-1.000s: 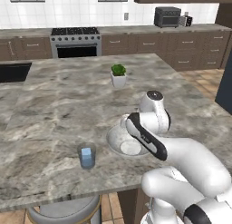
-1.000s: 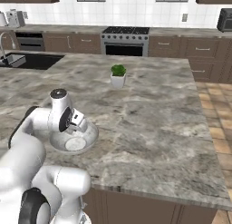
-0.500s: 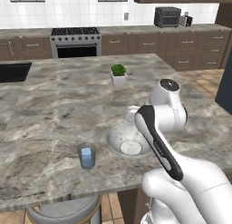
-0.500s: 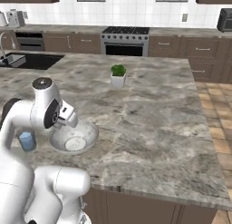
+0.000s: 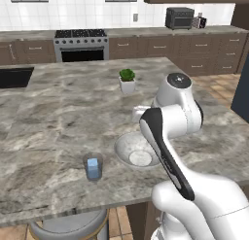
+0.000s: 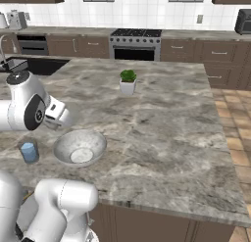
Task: There are four ice cubes in the ice bowl. Place two ice cubes in each glass of water.
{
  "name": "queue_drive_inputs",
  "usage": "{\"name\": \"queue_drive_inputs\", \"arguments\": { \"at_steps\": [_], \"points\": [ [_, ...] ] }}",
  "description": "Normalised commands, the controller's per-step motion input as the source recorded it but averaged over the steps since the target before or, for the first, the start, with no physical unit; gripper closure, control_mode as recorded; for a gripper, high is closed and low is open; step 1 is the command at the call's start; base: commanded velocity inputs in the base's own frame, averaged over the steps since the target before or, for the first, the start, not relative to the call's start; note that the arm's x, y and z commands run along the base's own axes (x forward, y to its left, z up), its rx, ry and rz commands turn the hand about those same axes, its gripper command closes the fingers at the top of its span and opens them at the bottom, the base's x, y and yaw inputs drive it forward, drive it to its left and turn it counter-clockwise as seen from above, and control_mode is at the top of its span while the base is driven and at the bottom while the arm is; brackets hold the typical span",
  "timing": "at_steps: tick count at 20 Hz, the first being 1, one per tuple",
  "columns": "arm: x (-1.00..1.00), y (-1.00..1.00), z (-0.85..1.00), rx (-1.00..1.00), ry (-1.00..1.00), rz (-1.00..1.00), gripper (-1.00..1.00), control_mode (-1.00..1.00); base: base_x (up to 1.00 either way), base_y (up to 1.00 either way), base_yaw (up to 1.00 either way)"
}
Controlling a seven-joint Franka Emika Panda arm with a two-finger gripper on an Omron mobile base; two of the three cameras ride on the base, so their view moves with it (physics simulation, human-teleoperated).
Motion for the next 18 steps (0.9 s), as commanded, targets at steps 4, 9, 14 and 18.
{"name": "queue_drive_inputs", "arguments": {
  "at_steps": [4, 9, 14, 18],
  "points": [
    [-0.25, 0.07, 0.00, 0.00, 0.00, 0.01, 1.00, 1.00, -0.75, 0.33, 0.02],
    [0.00, 0.00, 0.00, 0.00, 0.00, 0.00, 1.00, 1.00, -1.00, 0.61, 0.02],
    [0.00, 0.00, 0.00, 0.00, 0.00, 0.00, 1.00, 1.00, -0.67, 0.98, 0.00],
    [0.00, 0.00, 0.00, 0.00, 0.00, 0.00, 1.00, 1.00, -0.07, 1.00, 0.00]
  ]
}}
